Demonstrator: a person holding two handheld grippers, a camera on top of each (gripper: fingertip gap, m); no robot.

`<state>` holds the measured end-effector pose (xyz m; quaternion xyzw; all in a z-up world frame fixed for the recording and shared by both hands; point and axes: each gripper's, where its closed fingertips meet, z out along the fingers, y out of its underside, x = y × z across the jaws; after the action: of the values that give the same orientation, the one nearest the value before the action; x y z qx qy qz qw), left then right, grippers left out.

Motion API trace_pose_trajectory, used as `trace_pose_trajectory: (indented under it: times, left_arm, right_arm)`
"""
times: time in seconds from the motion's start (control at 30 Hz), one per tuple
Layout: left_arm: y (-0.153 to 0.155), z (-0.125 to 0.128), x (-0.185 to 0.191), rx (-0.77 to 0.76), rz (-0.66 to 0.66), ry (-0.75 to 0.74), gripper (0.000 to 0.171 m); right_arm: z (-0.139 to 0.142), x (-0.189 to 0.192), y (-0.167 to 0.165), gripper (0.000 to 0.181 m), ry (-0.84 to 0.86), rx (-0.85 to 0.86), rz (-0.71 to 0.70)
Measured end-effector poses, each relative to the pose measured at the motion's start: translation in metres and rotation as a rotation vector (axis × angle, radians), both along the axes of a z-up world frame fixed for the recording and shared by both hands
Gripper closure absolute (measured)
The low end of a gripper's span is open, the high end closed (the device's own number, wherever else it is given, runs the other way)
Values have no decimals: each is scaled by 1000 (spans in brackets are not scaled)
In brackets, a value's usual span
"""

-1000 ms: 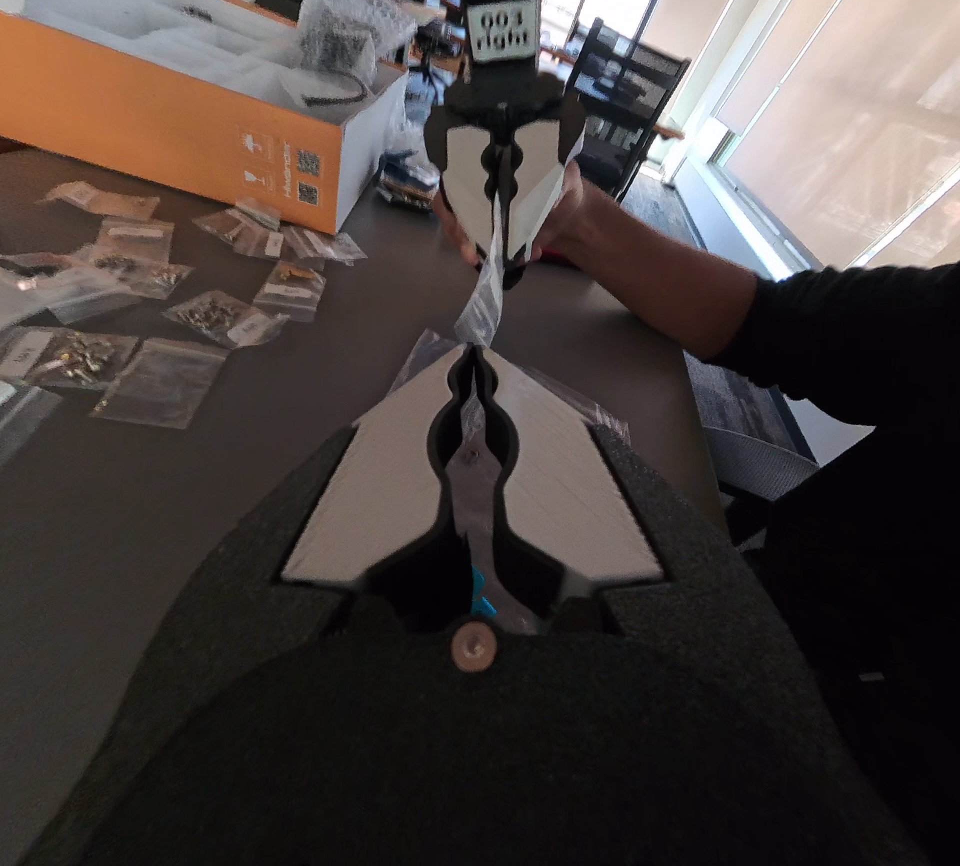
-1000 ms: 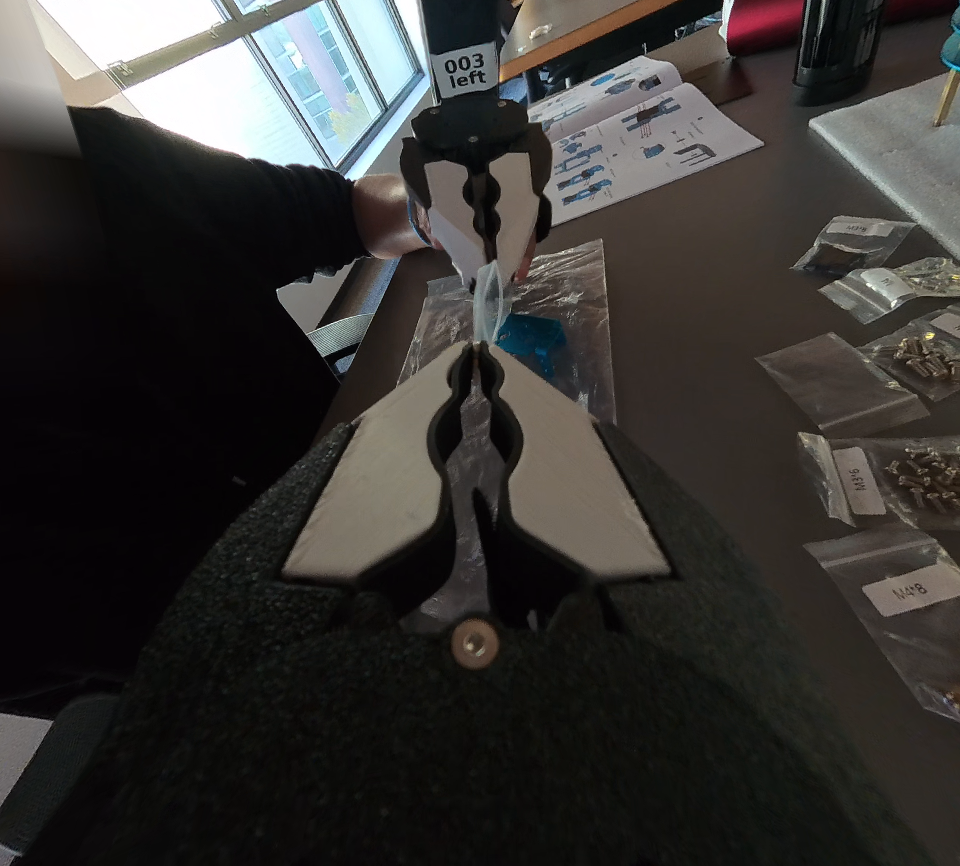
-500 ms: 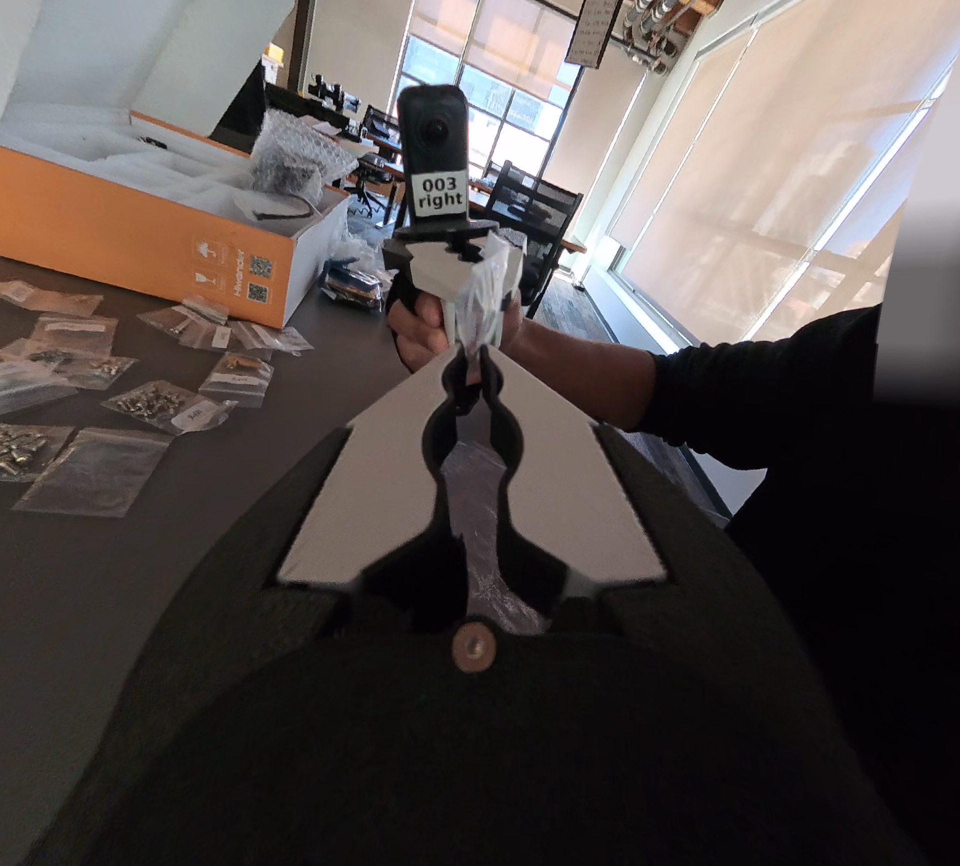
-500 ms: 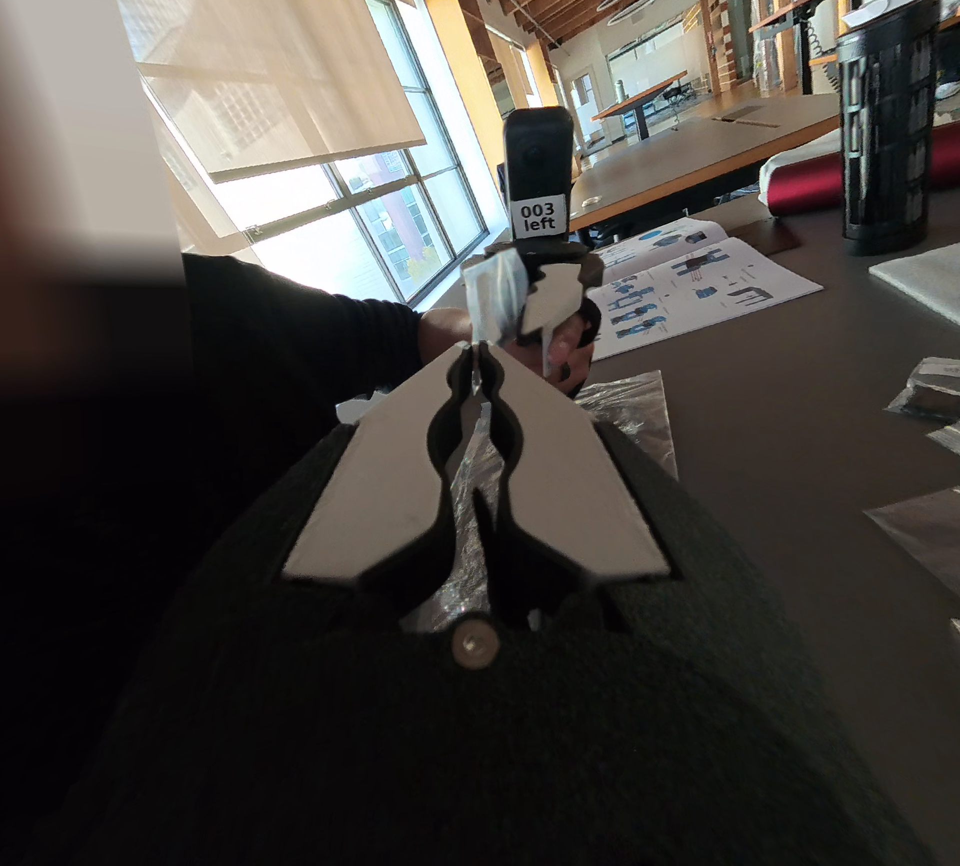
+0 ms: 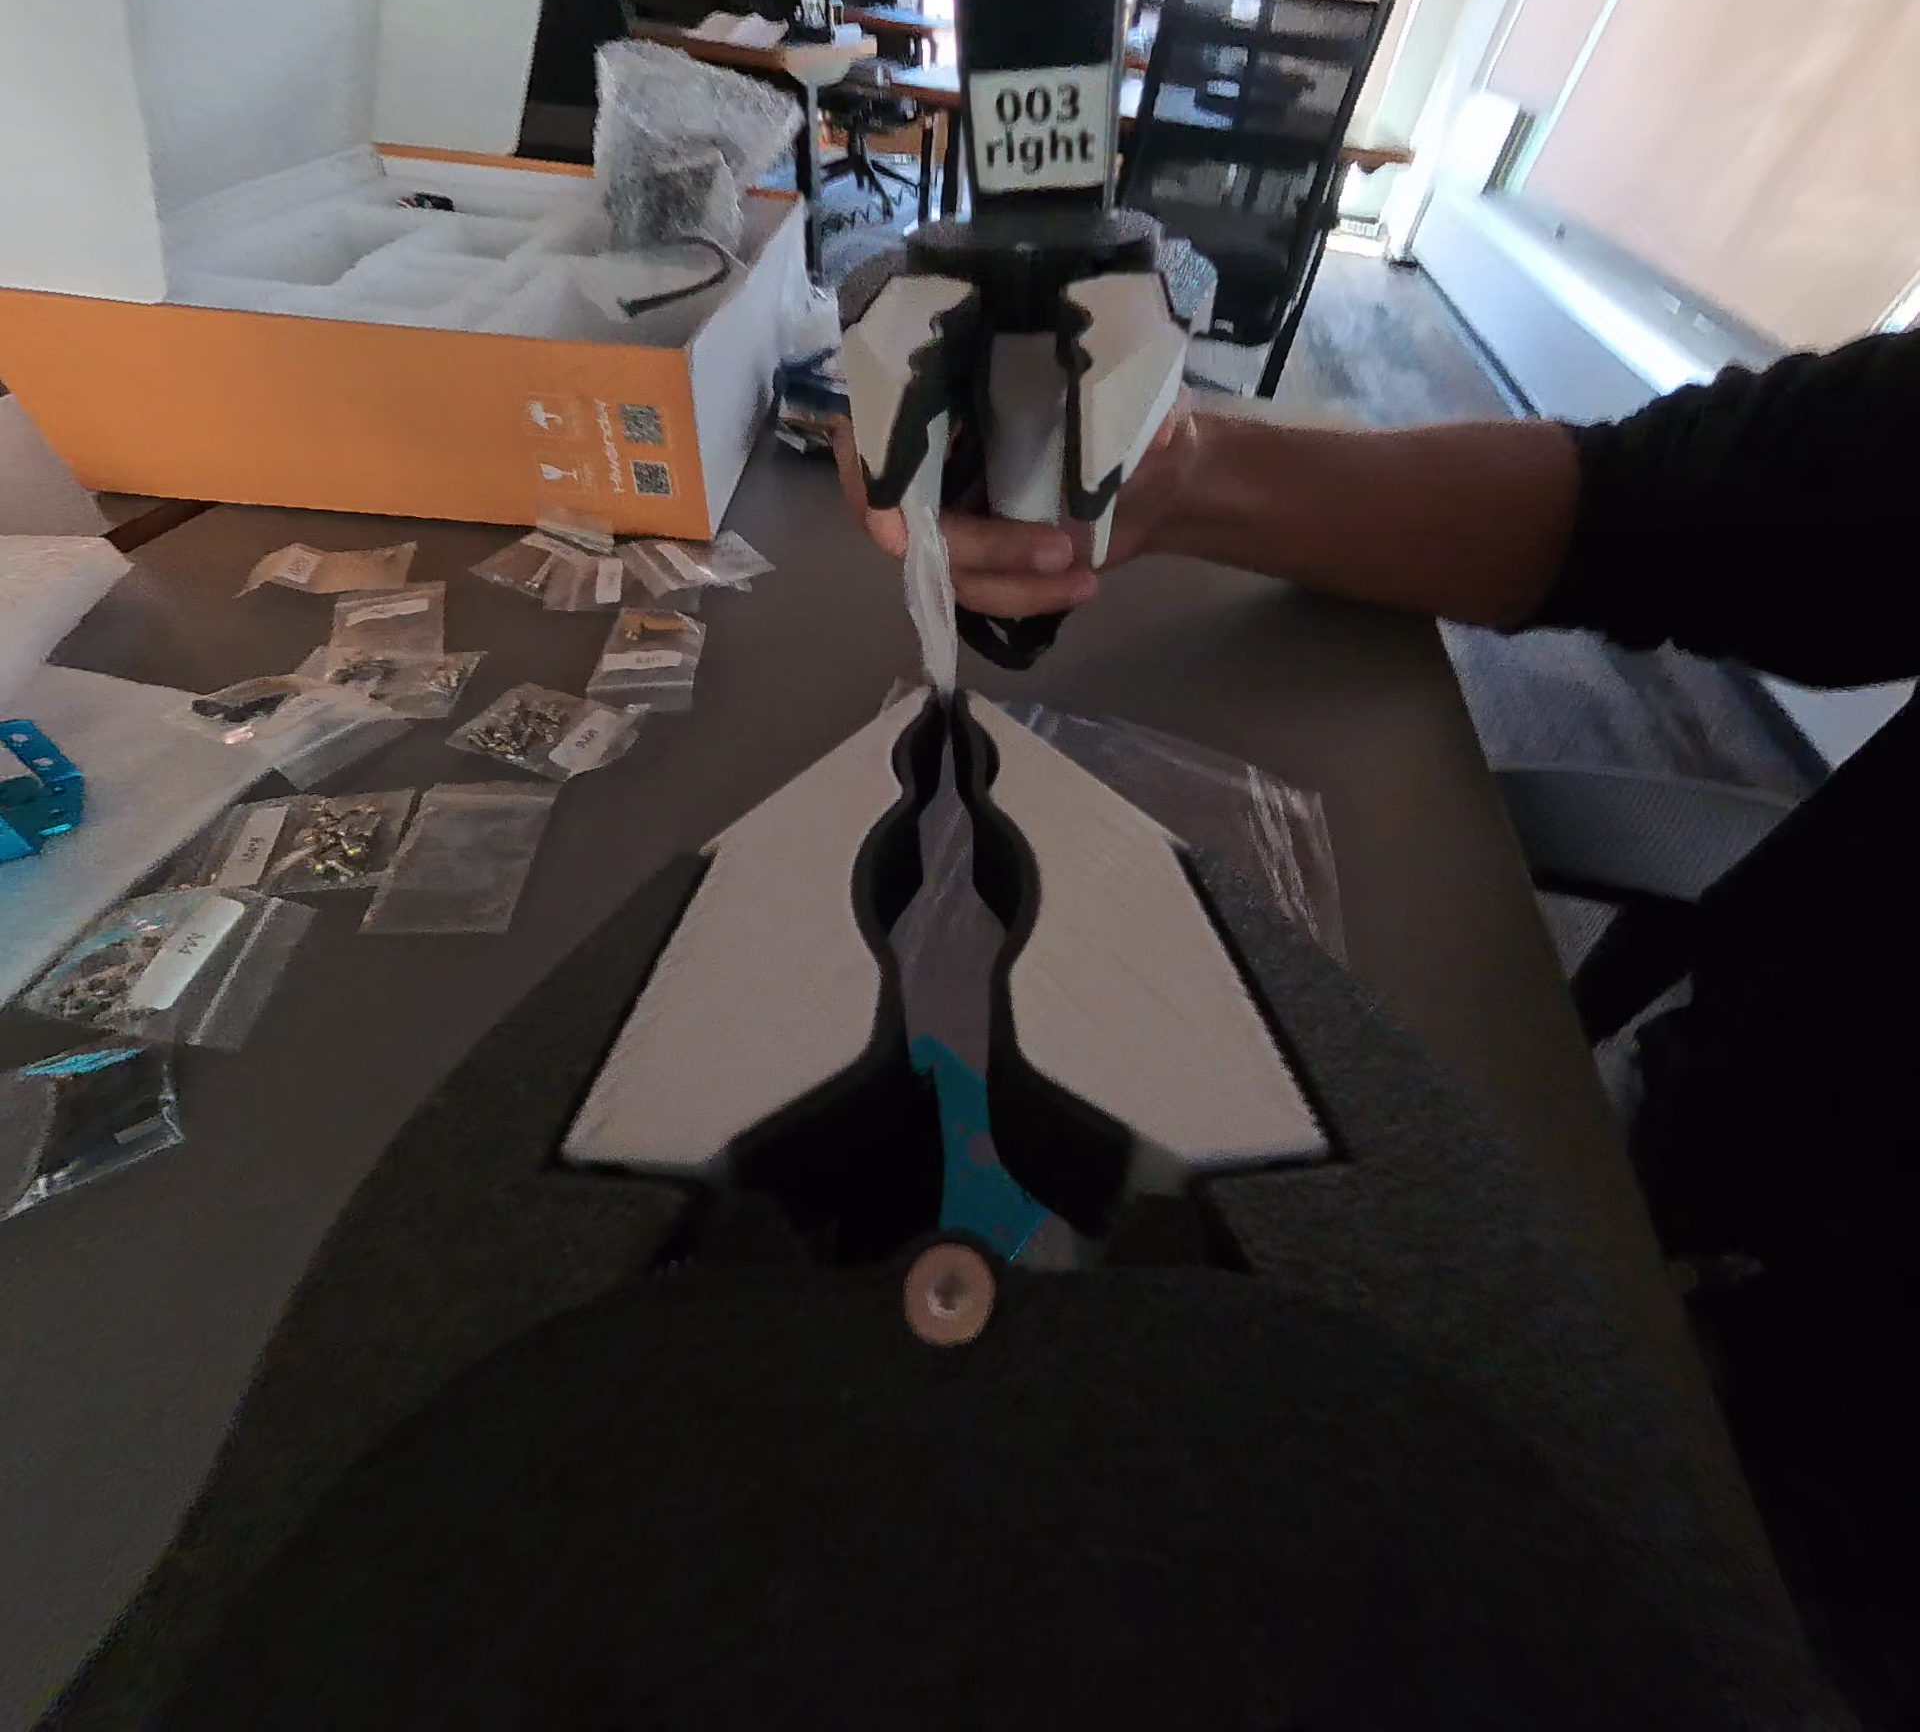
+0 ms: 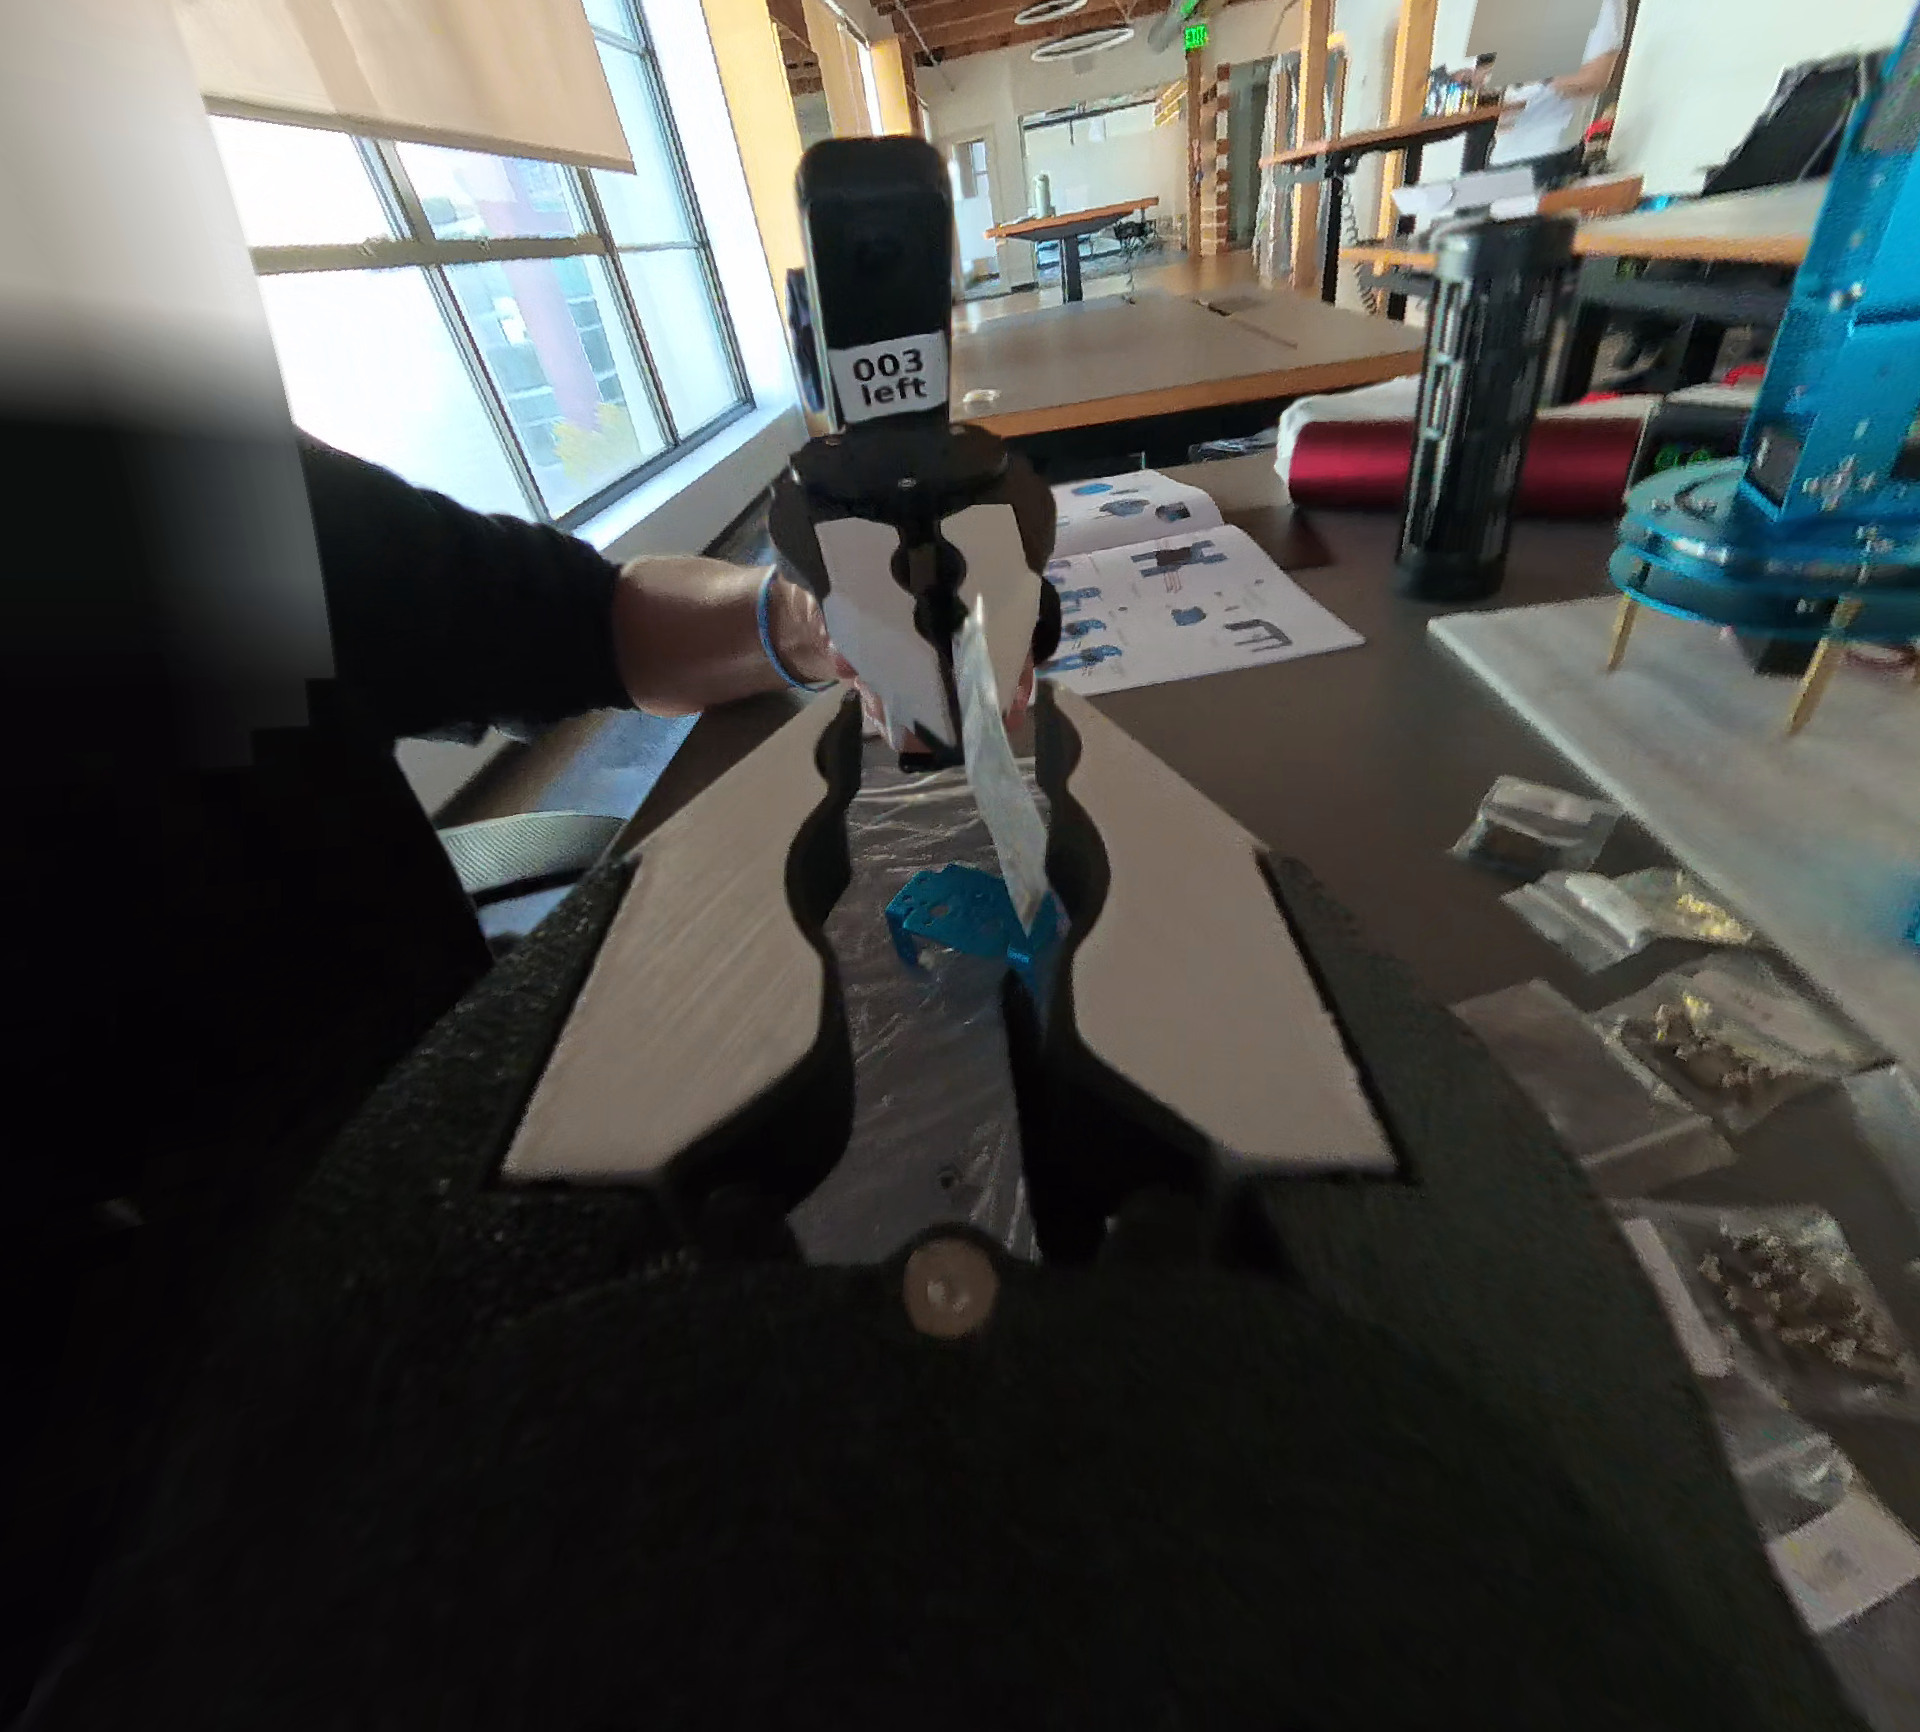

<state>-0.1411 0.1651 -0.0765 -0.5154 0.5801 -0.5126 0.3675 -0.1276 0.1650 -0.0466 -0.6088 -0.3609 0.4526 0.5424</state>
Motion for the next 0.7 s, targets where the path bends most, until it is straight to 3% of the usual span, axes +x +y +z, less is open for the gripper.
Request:
trace_pose_trajectory:
  times: [0.13,0.3,0.5,0.57,0.7]
  left_arm:
    - [-12,-16,2,78,-35,71,171]
    - [-18,-17,2,70,-60,73,171]
    - [-18,-12,2,73,-50,47,169]
    - [-18,-7,4,64,-43,17,154]
    - [-22,-3,5,38,-48,-25,171]
  right_arm:
    - [-14,-14,-7,160,-103,43,24]
    - [-25,-17,-10,181,-142,0,68]
    - [-21,-18,-10,181,-95,-33,85]
    - [-21,-18,-10,180,-101,-34,82]
    - [-19,-22,-13,181,-102,-7,88]
